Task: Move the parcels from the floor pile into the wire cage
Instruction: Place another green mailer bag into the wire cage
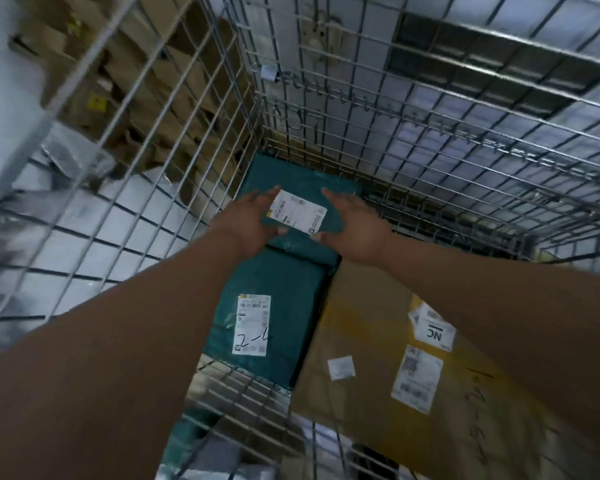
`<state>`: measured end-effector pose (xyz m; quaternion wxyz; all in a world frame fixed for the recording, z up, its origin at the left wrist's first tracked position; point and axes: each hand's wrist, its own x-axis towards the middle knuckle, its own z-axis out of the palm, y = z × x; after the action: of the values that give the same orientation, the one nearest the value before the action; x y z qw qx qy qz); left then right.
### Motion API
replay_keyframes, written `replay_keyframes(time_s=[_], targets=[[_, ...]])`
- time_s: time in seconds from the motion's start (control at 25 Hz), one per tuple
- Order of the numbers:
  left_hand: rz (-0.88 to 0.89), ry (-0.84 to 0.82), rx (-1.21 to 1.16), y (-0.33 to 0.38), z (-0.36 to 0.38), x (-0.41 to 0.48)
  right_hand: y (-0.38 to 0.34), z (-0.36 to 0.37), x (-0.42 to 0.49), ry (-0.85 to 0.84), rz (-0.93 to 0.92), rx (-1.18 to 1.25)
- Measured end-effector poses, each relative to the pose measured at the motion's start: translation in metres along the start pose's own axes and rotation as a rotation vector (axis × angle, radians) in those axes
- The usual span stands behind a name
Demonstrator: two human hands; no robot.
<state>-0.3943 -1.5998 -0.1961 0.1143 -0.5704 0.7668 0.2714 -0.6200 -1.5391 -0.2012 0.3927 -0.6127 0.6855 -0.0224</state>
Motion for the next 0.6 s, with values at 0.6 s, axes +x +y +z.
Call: replay_keyframes(time_s=[0.6], targets=[[0.208,0.171,-0.149,0.021,-0.140,-0.320,-0.203,-0.028,-0.295,0.227,0.028,0.261]])
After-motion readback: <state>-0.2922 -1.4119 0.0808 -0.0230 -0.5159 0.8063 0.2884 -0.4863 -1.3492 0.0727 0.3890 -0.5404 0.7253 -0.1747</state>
